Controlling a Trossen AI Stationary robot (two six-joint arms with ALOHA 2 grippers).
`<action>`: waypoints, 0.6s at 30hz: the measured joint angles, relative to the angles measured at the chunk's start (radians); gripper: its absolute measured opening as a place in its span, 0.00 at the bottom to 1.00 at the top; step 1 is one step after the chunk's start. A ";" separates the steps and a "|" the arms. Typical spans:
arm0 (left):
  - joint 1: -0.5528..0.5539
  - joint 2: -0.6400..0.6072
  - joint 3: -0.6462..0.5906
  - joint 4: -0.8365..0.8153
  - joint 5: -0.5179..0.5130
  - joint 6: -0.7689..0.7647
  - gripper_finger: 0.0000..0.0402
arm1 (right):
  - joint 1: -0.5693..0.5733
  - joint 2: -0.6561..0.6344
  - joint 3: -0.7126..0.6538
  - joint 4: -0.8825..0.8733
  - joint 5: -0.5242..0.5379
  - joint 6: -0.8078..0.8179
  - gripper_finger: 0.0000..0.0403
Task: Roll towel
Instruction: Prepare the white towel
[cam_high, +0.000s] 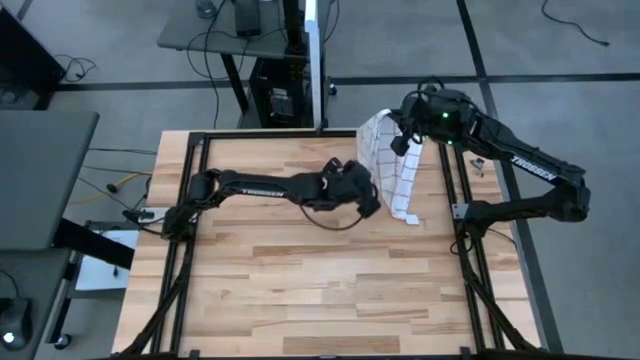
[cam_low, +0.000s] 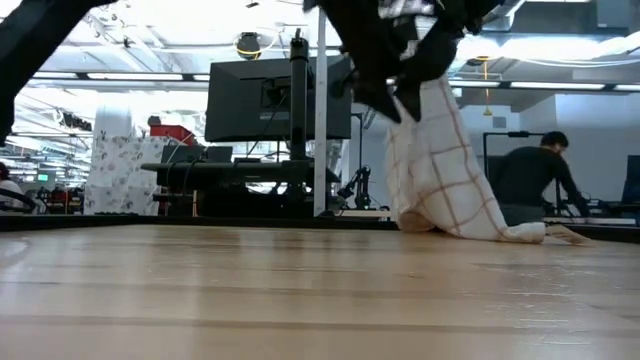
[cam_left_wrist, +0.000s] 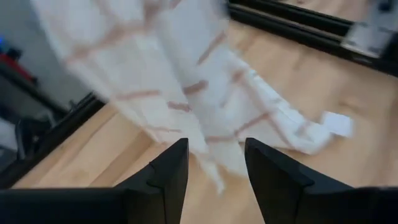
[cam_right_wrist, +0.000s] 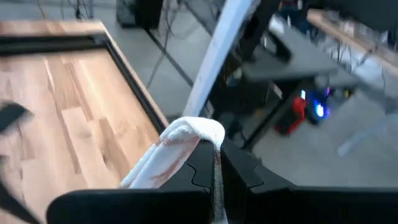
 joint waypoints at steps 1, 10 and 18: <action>-0.014 -0.001 0.000 0.001 0.000 0.024 0.35 | 0.003 0.016 0.000 -0.025 0.013 0.013 0.00; -0.075 -0.003 -0.085 0.056 -0.077 -0.193 0.35 | 0.058 0.170 0.000 -0.074 0.030 0.054 0.00; -0.036 -0.001 -0.183 0.181 -0.081 -0.217 0.35 | 0.125 0.195 0.000 0.009 0.025 0.038 0.00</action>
